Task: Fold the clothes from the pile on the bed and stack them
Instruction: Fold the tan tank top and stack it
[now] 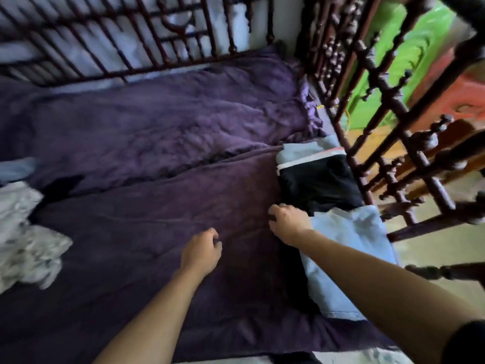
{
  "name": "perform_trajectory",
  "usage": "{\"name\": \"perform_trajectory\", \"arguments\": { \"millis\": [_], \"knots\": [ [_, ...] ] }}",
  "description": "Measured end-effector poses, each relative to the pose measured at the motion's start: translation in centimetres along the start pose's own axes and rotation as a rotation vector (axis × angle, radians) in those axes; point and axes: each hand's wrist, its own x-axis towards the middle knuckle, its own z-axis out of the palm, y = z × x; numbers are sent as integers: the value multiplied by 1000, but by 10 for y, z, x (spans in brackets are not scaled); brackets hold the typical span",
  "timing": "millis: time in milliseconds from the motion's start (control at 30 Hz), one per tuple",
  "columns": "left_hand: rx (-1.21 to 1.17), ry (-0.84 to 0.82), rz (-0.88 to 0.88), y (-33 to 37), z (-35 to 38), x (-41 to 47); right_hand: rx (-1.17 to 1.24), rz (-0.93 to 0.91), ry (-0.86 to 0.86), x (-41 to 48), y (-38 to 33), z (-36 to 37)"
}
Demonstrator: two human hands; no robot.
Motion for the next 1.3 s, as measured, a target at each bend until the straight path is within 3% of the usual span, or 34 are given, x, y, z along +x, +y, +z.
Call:
{"name": "perform_trajectory", "arguments": {
  "millis": [167, 433, 733, 1000, 1300],
  "knots": [
    [-60, 91, -203, -132, -64, -80, -80, -243, -125, -14, -140, 20],
    [-66, 268, -409, -344, -143, -230, -211, -493, -70, -64, -365, 48],
    [-127, 333, -528, -499, -198, -330, -299, -676, -77, -86, -560, 91],
    [-215, 317, -517, -595, -223, -329, -283, -708, -160, -41, -670, 140],
    [-241, 222, -564, -739, -267, -233, -266, -634, -239, 84, -829, 232]
  ]
}}
